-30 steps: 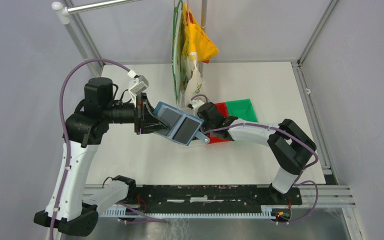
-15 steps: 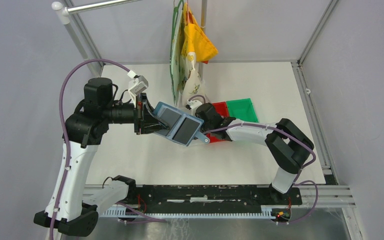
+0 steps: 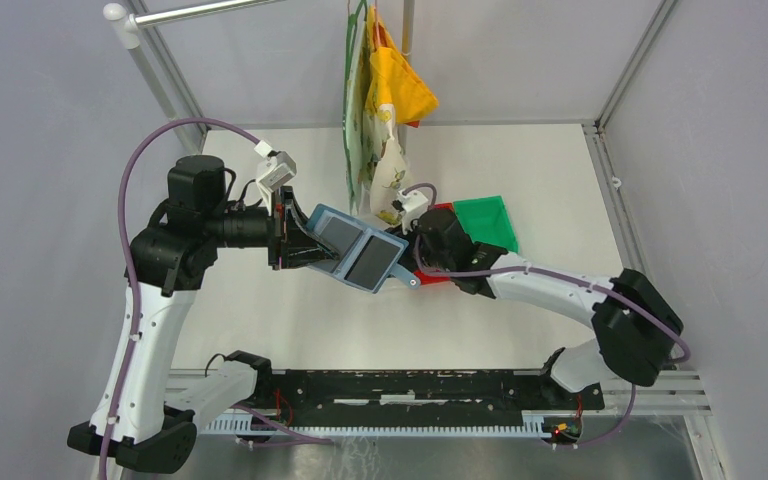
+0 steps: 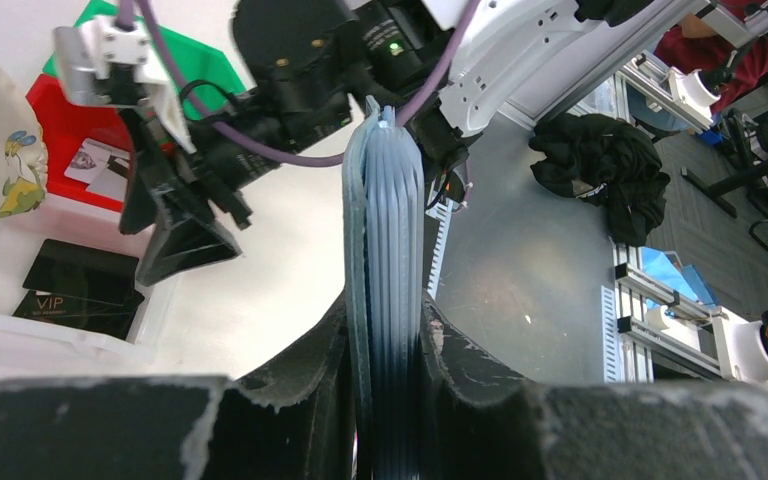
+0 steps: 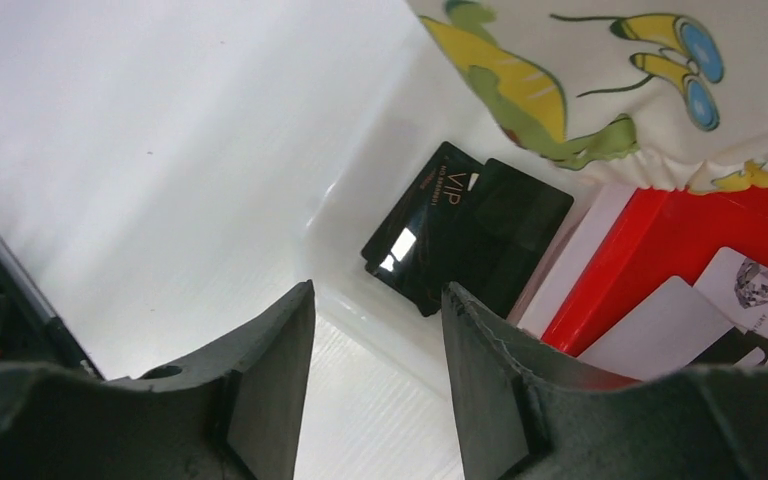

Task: Take the credit cards out of the card holder
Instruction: Place the credit card in the storage box, then remove the credit card from the card holder.

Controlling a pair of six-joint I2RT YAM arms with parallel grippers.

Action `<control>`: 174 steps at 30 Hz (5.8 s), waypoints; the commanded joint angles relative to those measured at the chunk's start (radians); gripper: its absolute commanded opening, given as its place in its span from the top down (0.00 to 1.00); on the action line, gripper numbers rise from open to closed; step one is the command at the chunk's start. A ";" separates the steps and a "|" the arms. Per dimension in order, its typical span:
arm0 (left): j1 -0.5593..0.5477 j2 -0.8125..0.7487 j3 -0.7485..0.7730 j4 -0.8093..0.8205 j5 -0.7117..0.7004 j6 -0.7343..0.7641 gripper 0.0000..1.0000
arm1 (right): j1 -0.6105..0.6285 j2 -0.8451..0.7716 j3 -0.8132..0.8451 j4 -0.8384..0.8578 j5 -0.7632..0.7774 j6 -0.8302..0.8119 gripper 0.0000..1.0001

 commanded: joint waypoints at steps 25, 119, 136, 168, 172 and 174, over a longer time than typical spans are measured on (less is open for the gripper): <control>-0.003 -0.056 -0.046 0.611 -0.088 -0.537 0.98 | 0.048 -0.613 -0.433 0.907 -0.259 0.447 0.02; -0.019 -0.114 -0.192 0.720 0.010 -0.533 0.98 | 0.182 -0.423 -0.140 0.714 -0.253 0.242 0.20; -0.019 -0.162 -0.230 0.739 0.008 -0.623 0.98 | 0.181 -0.280 -0.086 0.948 -0.337 0.433 0.72; -0.019 0.004 -0.032 -0.181 0.250 0.333 0.85 | 0.150 -0.193 0.485 -0.427 -0.666 -0.233 1.00; -0.018 0.007 -0.022 -0.183 0.269 0.322 0.75 | 0.148 -0.192 0.488 -0.427 -0.666 -0.234 1.00; -0.019 0.011 -0.014 -0.183 0.282 0.311 0.72 | 0.147 -0.193 0.485 -0.430 -0.668 -0.239 1.00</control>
